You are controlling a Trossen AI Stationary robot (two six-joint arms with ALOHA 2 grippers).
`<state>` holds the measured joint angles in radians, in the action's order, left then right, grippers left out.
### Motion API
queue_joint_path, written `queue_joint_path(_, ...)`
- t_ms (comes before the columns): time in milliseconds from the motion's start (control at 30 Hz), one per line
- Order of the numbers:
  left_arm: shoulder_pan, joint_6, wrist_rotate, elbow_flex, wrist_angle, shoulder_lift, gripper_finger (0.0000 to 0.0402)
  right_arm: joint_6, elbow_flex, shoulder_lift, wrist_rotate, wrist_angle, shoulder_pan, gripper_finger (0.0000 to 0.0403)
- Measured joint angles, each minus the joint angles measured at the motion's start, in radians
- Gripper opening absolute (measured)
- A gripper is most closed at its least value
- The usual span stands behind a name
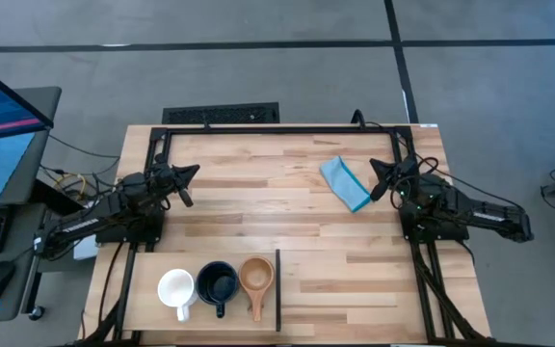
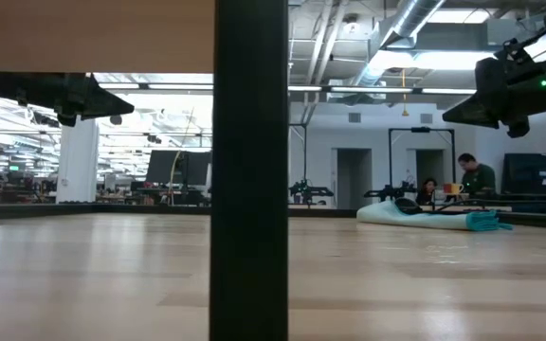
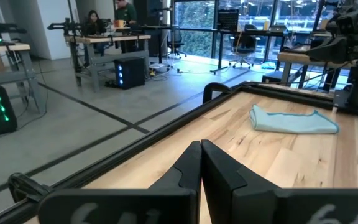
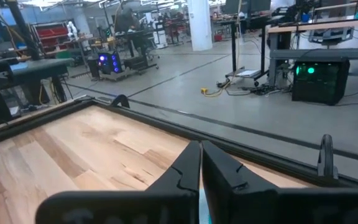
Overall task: Stack small to large cups/mugs on shelf
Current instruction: Return to Home Position
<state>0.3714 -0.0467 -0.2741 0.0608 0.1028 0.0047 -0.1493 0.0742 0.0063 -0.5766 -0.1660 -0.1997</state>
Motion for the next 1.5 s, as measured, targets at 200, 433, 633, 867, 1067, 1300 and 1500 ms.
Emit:
queue_joint_path(200,0.000,-0.001,0.000,0.000,0.000,0.000,0.0000,0.000,0.000,0.000,0.000,0.000,0.000,0.0037)
queue_joint_path(433,0.000,-0.001,-0.001,0.000,0.000,0.000,0.0000,0.000,0.000,0.000,0.001,0.000,0.000,0.0033)
queue_joint_path(633,0.000,-0.001,-0.001,0.000,0.000,0.000,0.0000,0.000,0.000,0.000,0.001,0.000,0.000,0.0032)
queue_joint_path(867,0.000,-0.001,-0.002,-0.001,0.000,0.000,0.0000,0.000,0.000,0.000,0.002,0.000,0.000,0.0033)
queue_joint_path(1067,0.000,-0.002,-0.002,-0.001,0.000,0.000,0.0000,0.000,0.000,0.000,0.001,0.000,0.000,0.0033)
queue_joint_path(1300,0.000,-0.002,-0.002,-0.001,0.000,0.000,0.0000,0.000,0.000,0.000,0.002,0.000,0.000,0.0031)
queue_joint_path(1500,0.000,-0.002,-0.002,-0.001,0.000,0.000,0.0000,0.000,0.000,0.000,0.002,0.000,0.000,0.0029)
